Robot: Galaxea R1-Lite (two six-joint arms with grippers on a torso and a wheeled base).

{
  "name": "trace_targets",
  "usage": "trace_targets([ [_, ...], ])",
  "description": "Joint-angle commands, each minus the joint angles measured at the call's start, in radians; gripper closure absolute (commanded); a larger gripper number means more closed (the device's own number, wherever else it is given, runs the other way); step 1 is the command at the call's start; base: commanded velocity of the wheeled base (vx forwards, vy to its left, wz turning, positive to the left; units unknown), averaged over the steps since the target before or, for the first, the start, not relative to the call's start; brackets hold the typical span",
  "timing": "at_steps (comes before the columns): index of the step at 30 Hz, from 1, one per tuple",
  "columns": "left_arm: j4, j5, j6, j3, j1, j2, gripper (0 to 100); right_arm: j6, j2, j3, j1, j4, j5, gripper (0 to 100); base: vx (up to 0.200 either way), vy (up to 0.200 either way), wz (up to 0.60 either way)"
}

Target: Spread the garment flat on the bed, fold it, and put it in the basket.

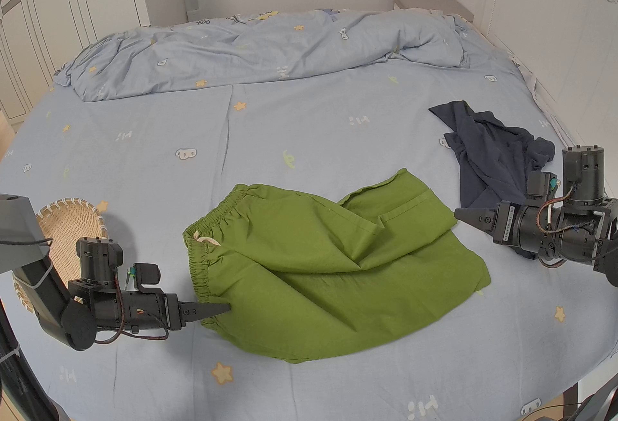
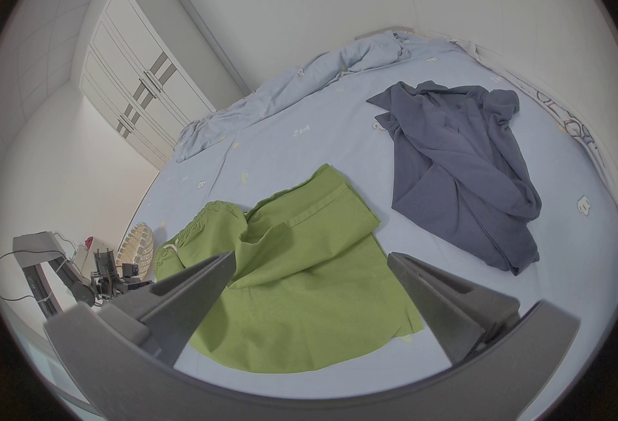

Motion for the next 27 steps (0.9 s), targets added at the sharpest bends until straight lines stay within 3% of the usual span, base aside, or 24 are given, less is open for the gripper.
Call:
trace_targets([
  [1, 0.0, -0.002, -0.001, 0.002, -0.011, -0.019, 0, -0.001, 0.011, 0.0, 0.002, 0.0, -0.001, 0, 0.0, 0.0, 0.0],
  [8, 0.0, -0.002, -0.001, 0.005, -0.045, -0.016, 0, -0.001, 0.014, 0.009, 0.003, -0.007, 0.0, 0, 0.0, 0.0, 0.0],
  [27, 0.0, -0.053, -0.022, 0.071, -0.04, -0.081, 0, -0.002, 0.014, 0.011, -0.001, -0.007, 0.0, 0, 0.0, 0.0, 0.0],
])
